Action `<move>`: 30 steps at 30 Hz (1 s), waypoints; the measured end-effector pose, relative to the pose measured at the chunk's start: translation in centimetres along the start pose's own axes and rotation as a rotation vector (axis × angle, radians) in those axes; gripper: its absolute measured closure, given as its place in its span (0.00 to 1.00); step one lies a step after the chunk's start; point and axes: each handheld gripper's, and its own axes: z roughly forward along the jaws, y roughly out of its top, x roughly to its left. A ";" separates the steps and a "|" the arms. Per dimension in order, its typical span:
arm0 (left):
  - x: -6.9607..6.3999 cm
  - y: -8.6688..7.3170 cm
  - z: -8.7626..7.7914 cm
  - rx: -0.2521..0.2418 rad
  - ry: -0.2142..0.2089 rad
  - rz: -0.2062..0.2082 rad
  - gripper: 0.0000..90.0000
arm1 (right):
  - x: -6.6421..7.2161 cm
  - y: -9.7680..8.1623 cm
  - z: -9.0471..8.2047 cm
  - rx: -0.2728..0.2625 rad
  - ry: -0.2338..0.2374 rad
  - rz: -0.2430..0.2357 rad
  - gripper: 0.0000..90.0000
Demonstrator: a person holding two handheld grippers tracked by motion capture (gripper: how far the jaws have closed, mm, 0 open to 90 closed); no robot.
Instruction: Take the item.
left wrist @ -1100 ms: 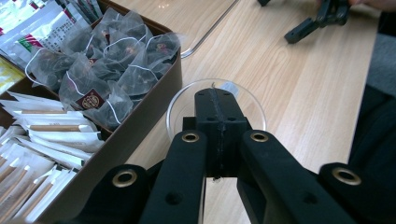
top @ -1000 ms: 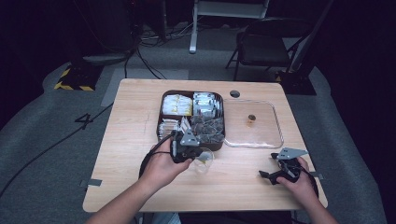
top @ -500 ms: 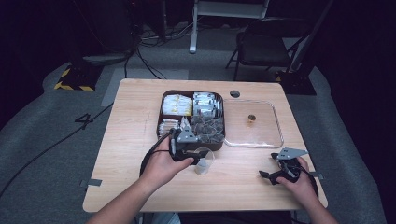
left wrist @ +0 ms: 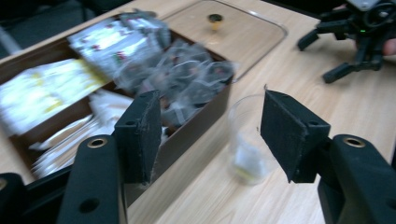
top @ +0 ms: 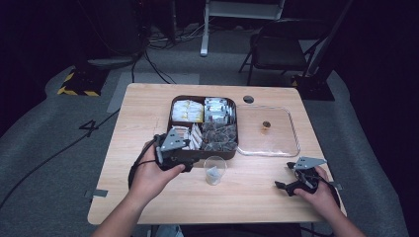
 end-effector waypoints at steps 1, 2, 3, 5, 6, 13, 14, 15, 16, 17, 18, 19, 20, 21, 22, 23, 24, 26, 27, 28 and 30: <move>0.3 -0.2 -0.5 -0.001 0.011 0.001 0.43 | 0.0 0.0 0.0 0.000 0.000 -0.002 0.03; 0.5 -0.5 -0.9 -0.003 0.021 -0.001 0.43 | 0.0 0.0 0.0 0.000 0.001 -0.002 0.03; 0.8 -0.7 -1.4 0.002 0.029 -0.002 0.43 | 0.0 0.0 0.0 0.000 0.001 -0.002 0.03; 1.4 -1.2 -2.2 0.010 0.050 -0.010 0.42 | 0.0 0.0 0.0 0.000 0.001 -0.002 0.03; 1.7 -1.4 -2.5 0.016 0.058 -0.014 0.42 | 0.0 0.0 0.0 0.000 0.001 -0.002 0.03; 3.0 -2.8 -4.2 0.033 0.079 -0.028 0.38 | 0.0 0.0 0.0 0.000 0.001 -0.002 0.03; 3.1 -3.0 -4.3 0.040 0.082 -0.020 0.37 | 0.0 0.0 0.0 0.000 0.001 -0.002 0.03; 3.2 -3.3 -4.4 0.052 0.087 -0.005 0.37 | 0.0 0.0 0.0 0.000 0.001 -0.002 0.03; 3.2 -3.5 -4.5 0.060 0.088 0.000 0.35 | 0.0 0.0 0.0 0.000 0.001 -0.002 0.03; 3.2 -3.7 -4.5 0.067 0.092 0.004 0.34 | 0.0 0.0 0.0 0.000 0.001 -0.002 0.03; 3.3 -3.9 -4.5 0.074 0.095 0.006 0.33 | 0.0 0.0 0.0 0.001 0.001 -0.002 0.03; 3.4 -4.2 -4.6 0.083 0.097 0.010 0.33 | 0.0 0.0 0.0 0.001 0.002 -0.002 0.03; 3.4 -4.5 -4.6 0.086 0.095 0.004 0.32 | 0.0 0.0 0.0 0.000 0.003 -0.001 0.03; 3.5 -4.7 -4.6 0.089 0.094 -0.001 0.32 | 0.0 0.0 0.0 0.000 0.004 -0.002 0.03; 3.6 -5.0 -4.6 0.093 0.095 -0.007 0.32 | -0.1 0.0 0.0 0.001 0.003 -0.003 0.03; 3.8 -5.3 -4.6 0.097 0.100 -0.010 0.32 | -0.1 0.0 0.0 0.001 0.003 -0.003 0.03; 3.9 -5.6 -4.6 0.102 0.105 -0.015 0.32 | -0.1 0.0 0.0 0.001 0.003 -0.003 0.03; 4.1 -6.2 -4.6 0.114 0.117 -0.019 0.32 | -0.1 0.0 0.0 0.001 0.004 -0.003 0.03; 4.2 -6.4 -4.6 0.118 0.123 -0.021 0.32 | -0.1 0.0 0.0 0.001 0.004 -0.003 0.03; 4.3 -6.7 -4.5 0.119 0.126 -0.026 0.32 | -0.1 0.0 0.0 0.001 0.004 -0.003 0.03; 4.5 -7.2 -4.5 0.128 0.128 -0.035 0.32 | -0.1 0.0 0.0 0.001 0.004 -0.003 0.03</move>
